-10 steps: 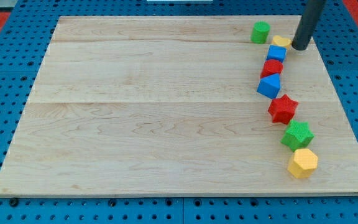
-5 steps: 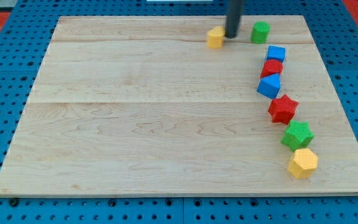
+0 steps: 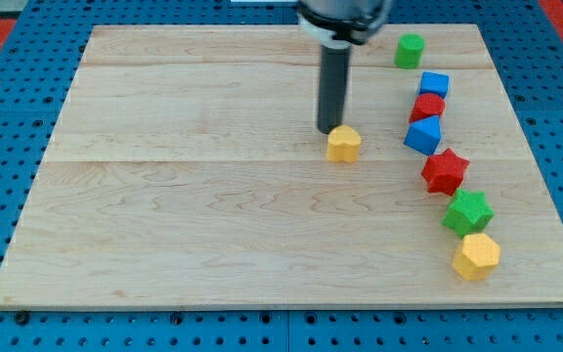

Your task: Move the yellow heart to the left side of the yellow hexagon

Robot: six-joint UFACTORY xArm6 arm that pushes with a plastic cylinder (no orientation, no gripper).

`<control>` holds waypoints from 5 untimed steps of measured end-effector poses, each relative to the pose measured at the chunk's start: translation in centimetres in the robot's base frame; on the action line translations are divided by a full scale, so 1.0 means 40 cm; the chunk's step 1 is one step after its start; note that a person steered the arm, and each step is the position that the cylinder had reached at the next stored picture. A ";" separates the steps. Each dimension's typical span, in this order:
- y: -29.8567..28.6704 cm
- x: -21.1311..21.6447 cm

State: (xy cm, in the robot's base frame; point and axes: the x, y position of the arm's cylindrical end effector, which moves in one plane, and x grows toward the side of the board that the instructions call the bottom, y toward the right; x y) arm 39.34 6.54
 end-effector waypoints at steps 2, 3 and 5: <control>0.008 0.152; 0.075 0.271; 0.111 0.353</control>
